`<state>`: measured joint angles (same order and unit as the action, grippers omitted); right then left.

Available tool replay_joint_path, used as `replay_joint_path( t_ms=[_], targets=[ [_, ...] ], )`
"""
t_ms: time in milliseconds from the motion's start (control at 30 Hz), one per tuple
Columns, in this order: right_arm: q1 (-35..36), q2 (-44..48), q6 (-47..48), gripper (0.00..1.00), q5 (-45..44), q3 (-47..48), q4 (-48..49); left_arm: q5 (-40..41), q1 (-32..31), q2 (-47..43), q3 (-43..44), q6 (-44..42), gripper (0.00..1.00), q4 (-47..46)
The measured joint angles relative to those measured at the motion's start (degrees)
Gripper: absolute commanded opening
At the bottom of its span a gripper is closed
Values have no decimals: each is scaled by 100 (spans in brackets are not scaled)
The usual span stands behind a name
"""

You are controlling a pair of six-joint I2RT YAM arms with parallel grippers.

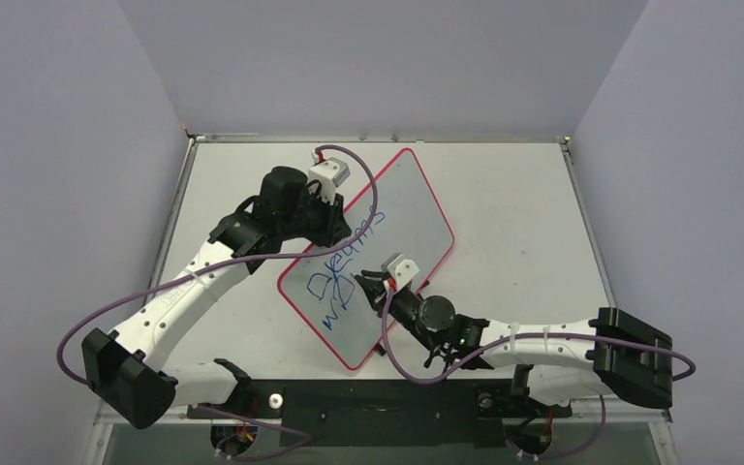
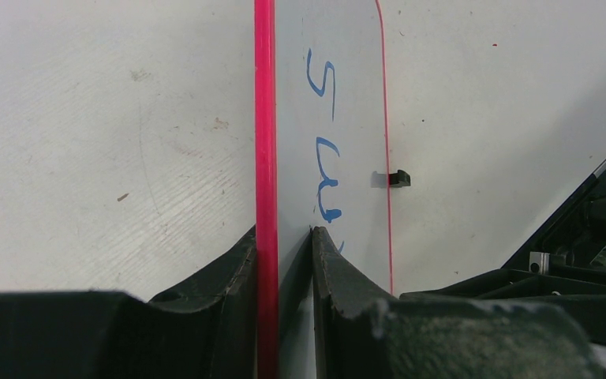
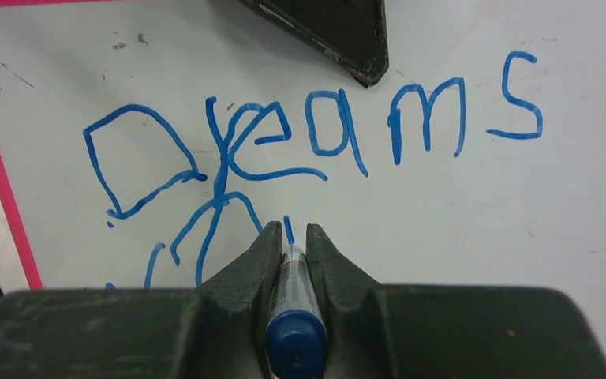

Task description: Write a sentence on the whiteboard

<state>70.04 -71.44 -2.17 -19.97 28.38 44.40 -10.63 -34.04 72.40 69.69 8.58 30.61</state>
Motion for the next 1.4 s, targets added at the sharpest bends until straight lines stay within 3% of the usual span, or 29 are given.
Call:
replay_joint_path(
  t_ms=[600, 1400],
  targets=[
    [7, 173, -251, 0, 2, -330, -96, 0, -2, -9, -2, 0, 0, 2],
    [-302, -39, 55, 0, 37, 323, -164, 13, -2, -20, -2, 0, 0, 2]
  ],
)
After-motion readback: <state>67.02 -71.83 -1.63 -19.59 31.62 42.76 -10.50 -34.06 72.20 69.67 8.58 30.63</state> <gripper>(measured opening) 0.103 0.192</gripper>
